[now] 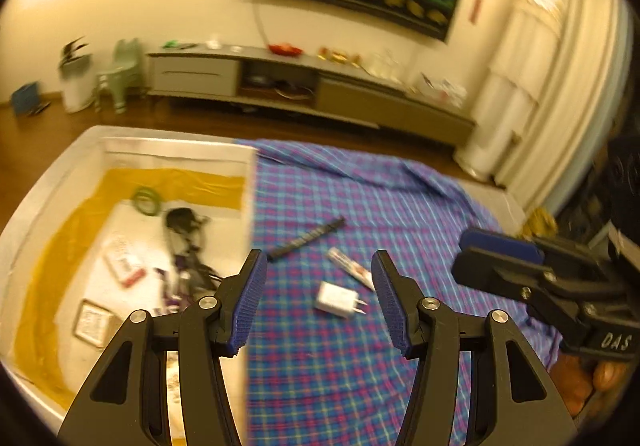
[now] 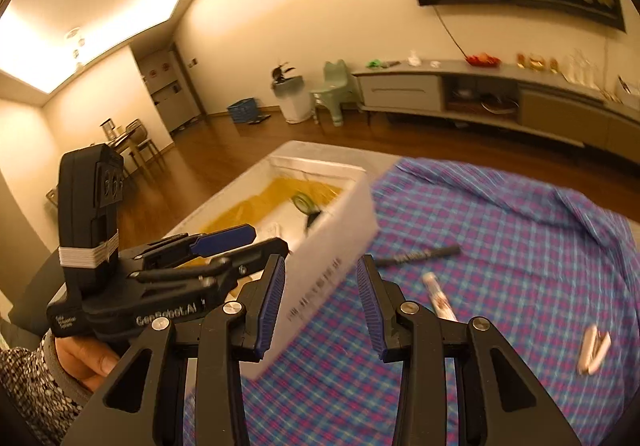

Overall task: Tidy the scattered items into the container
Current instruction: 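Move both tools back over the shirt toward the white charger and white stapler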

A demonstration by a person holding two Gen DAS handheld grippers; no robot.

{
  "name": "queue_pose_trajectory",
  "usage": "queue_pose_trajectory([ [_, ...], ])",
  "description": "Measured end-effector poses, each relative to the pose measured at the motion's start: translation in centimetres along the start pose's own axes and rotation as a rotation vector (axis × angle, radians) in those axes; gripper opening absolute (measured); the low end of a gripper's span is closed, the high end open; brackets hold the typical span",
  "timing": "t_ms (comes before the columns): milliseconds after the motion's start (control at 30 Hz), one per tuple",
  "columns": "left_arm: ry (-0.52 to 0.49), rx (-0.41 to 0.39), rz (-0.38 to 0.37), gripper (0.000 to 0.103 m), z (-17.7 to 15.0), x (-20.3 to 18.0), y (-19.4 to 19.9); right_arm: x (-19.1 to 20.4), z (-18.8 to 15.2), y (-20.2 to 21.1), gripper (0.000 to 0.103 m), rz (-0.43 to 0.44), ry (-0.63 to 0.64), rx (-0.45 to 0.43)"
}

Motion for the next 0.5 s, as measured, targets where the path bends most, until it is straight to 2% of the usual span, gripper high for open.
queue_pose_trajectory([
  [133, -0.074, 0.052, 0.005, 0.058, -1.5, -2.3, -2.2, -2.8, -1.6, 1.0, 0.039, -0.038, -0.027, 0.013],
  [333, -0.100, 0.148, 0.048, 0.058, -3.5, -3.1, -6.0, -8.0, -4.5, 3.2, 0.040, -0.160, -0.051, 0.029],
  [433, -0.097, 0.183, 0.065, 0.058, -4.2, -2.8, -7.7, -12.2, -6.5, 4.4, 0.052, -0.236, -0.105, 0.038],
  [500, -0.102, 0.204, 0.081, 0.058, -4.8, -2.5, -8.6, -15.4, -7.9, 5.0, 0.055, -0.290, -0.164, 0.052],
])
Point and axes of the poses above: each gripper's, at about its wrist camera, not at the fingertips, and y roughly against the way its jaws point, x to its left, z to its top, the point moved 10 cm from there along -y, roughly the way its jaws point, and after that the axes turned 4 degrees about x, right-handed, at the moved point
